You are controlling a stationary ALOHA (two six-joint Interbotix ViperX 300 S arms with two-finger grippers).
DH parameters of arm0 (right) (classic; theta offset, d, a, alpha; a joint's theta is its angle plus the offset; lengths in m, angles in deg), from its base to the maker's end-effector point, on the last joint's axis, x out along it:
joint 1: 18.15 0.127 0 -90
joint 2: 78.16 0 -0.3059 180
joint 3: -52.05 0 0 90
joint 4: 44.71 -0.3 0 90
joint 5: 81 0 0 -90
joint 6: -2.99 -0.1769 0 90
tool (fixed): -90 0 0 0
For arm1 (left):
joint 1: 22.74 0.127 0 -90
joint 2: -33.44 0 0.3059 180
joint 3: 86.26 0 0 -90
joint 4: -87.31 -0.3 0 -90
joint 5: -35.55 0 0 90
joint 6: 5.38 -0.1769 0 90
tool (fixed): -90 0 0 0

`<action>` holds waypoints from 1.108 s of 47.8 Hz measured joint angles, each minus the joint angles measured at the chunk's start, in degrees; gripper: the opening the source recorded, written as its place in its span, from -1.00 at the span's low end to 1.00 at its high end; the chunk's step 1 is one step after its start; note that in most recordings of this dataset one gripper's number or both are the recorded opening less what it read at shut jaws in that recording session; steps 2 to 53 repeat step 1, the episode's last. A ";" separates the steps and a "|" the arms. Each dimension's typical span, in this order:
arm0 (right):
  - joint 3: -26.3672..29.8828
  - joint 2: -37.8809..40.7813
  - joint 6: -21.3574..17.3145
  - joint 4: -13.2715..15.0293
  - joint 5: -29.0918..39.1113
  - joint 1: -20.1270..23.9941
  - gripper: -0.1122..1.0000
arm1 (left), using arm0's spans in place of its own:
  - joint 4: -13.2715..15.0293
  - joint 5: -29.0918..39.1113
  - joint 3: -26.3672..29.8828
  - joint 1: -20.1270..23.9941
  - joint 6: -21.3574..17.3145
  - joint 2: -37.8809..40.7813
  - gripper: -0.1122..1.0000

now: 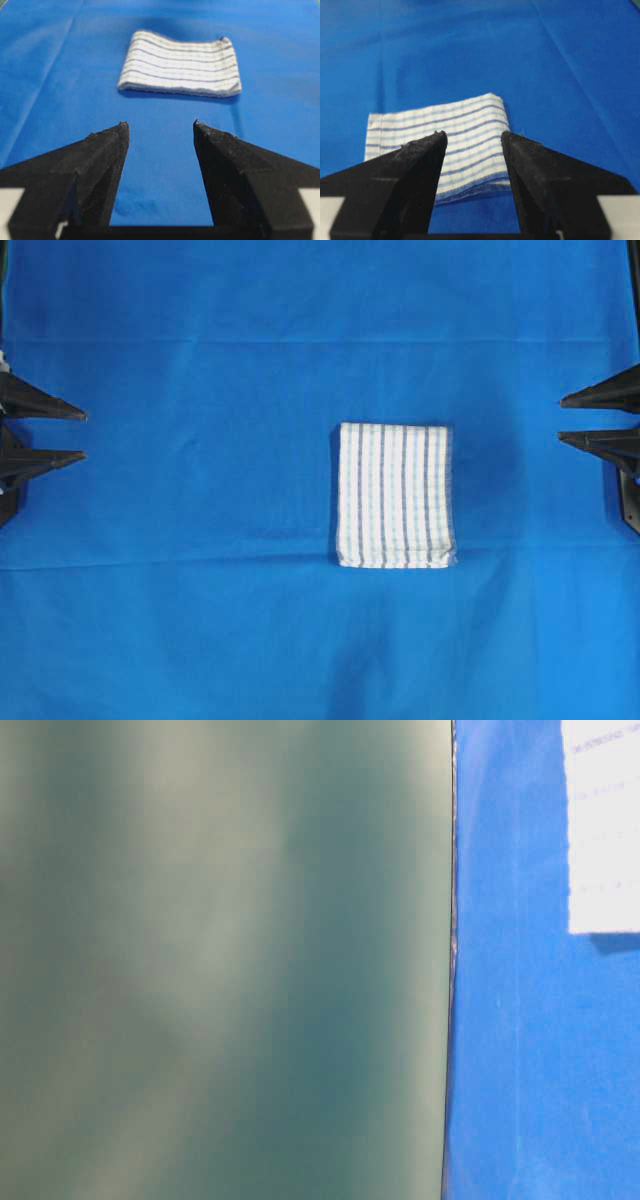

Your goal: Fold a vertical towel.

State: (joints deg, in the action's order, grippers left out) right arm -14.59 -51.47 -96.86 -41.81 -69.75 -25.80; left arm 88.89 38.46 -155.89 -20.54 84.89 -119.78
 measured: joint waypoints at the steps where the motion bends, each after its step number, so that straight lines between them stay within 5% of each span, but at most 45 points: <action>1: 0.00 0.00 0.00 0.00 0.00 0.00 0.18 | 0.00 0.00 0.00 0.00 0.00 0.00 0.12; 53: 0.00 0.00 0.00 0.00 0.00 0.00 0.18 | 0.00 0.00 0.00 0.00 0.00 0.00 0.12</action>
